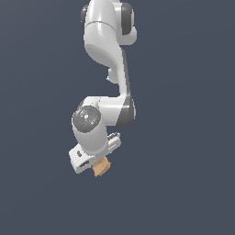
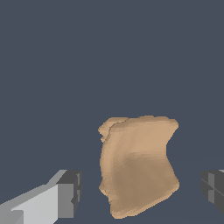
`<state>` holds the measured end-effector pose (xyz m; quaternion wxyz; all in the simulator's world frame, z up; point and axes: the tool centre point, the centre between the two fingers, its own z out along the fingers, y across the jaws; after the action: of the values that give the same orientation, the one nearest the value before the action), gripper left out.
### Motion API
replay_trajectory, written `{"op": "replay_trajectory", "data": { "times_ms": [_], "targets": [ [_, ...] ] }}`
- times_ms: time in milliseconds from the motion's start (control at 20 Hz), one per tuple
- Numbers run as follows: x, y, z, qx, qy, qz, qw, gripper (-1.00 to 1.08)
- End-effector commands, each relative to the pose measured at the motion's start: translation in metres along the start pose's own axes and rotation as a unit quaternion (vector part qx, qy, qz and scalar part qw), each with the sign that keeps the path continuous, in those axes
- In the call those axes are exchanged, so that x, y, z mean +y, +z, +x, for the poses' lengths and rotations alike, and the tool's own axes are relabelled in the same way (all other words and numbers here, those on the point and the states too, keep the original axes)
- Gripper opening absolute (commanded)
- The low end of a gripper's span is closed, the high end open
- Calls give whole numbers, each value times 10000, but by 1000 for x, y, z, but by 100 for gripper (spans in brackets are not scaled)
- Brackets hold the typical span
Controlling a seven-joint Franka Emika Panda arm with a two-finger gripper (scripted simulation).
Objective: Pick up the object and move it to a goal position.
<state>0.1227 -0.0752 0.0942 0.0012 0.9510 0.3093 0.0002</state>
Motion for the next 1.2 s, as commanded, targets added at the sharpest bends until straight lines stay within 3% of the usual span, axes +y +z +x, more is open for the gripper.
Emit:
{"op": "replay_trajectory", "data": {
  "times_ms": [0,400,850,1150],
  "targets": [
    [3,2,0,2,-71,9,10000,100],
    [3,10,0,0,-77,11,10000,100],
    [3,53,-1,2,-96,12,10000,100],
    [4,53,0,2,-96,12,10000,100]
  ]
}}
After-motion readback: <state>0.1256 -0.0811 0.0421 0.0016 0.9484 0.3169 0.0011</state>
